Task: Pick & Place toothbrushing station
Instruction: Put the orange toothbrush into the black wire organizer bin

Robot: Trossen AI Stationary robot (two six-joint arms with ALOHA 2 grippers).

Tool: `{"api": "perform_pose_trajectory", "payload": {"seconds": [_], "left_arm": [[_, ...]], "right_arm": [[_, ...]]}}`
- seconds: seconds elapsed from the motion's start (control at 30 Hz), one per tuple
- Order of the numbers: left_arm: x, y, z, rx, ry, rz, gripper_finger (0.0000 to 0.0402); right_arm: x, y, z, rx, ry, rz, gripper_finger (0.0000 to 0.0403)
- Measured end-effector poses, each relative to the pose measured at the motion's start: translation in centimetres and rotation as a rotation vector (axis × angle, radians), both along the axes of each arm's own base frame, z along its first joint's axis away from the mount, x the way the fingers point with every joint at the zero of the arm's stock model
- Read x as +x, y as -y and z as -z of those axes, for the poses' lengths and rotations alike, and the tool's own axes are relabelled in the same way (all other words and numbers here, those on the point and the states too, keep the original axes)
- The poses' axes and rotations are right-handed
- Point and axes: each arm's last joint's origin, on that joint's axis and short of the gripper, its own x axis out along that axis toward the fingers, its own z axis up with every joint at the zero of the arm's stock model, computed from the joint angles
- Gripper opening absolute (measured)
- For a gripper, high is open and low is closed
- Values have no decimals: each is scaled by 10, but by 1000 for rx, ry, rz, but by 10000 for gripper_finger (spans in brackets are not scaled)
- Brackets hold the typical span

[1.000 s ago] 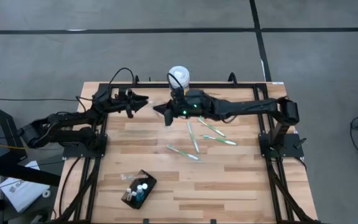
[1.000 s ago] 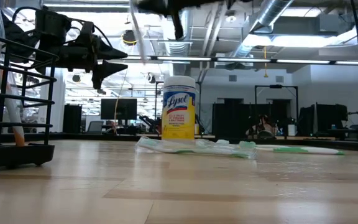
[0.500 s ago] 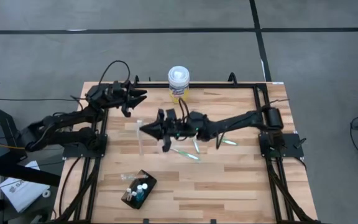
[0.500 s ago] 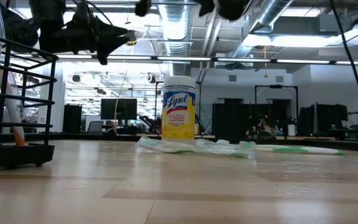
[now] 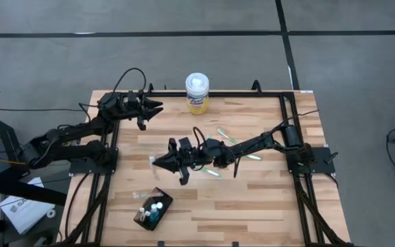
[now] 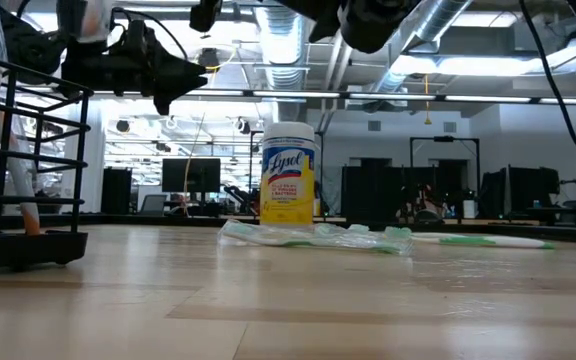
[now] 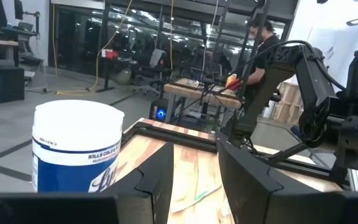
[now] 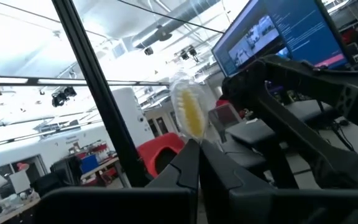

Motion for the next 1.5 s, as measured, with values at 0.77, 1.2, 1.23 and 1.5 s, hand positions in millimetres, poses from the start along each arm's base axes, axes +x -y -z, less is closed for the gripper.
{"api": "perform_pose_trajectory", "payload": {"seconds": [0.77, 1.2, 1.23, 1.5], "left_arm": [[0, 0, 2, 13, -17, -2, 123], [-1, 2, 11, -11, -45, -2, 123], [-2, 2, 12, -10, -48, -1, 123], [-5, 5, 23, -18, -76, -3, 123]], "right_arm": [[5, -12, 21, -69, -79, -12, 0], [23, -10, 54, 9, -35, -47, 0], [24, -10, 59, 9, -44, -50, 0], [26, -10, 57, -8, -57, -79, 0]]}}
